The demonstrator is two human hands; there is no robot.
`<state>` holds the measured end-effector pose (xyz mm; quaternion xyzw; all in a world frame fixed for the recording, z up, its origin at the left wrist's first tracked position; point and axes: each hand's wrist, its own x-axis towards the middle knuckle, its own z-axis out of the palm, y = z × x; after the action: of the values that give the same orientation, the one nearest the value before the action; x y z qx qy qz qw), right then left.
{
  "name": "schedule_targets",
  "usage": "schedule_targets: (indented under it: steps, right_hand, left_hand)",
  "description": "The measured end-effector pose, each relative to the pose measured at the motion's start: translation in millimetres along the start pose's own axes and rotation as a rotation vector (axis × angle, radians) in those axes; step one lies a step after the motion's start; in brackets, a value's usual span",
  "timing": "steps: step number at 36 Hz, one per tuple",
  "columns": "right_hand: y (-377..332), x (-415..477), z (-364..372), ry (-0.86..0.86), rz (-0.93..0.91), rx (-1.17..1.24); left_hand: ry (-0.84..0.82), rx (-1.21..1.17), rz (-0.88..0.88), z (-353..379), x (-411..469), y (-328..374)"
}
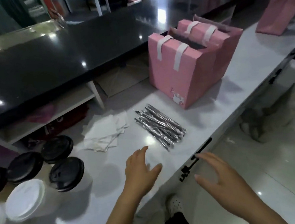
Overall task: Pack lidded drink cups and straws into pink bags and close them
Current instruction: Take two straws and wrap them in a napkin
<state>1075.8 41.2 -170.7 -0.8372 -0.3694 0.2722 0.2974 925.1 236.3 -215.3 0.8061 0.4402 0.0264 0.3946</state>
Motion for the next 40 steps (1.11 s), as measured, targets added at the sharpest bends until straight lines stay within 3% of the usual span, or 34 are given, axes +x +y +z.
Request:
schedule_targets:
  steps: [5,11,17,30,35,38,40]
  right_hand:
    - [11.4,57.2,-31.3,-0.095,0.067,-0.025]
    - [2.0,125.2,-43.7,-0.134,0.043,-0.006]
    - [-18.7,171.0,-32.2,-0.202,-0.051,0.034]
    - [-62.6,247.0,-10.1,-0.532,-0.181,0.02]
    - [-69.4,259.0,1.9,-0.636,-0.409,-0.156]
    - [-66.7,260.8,17.9,-0.699,-0.625,-0.449]
    - [-62.7,261.4,26.4,-0.717,-0.67,-0.618]
  left_hand:
    - [0.181,-0.066,-0.125,29.8,80.6,30.7]
    - [0.234,0.044,-0.212,36.4,132.1,40.3]
    - [0.274,-0.13,-0.188,15.0,136.3,15.5]
    - [0.366,-0.428,-0.545,-7.7,97.7,8.4]
    - [0.476,-0.597,-0.633,-5.8,74.5,14.4]
    - [0.537,-0.679,-0.674,-7.0,65.7,21.4]
    - [0.57,-0.733,-0.69,-7.6,62.0,28.6]
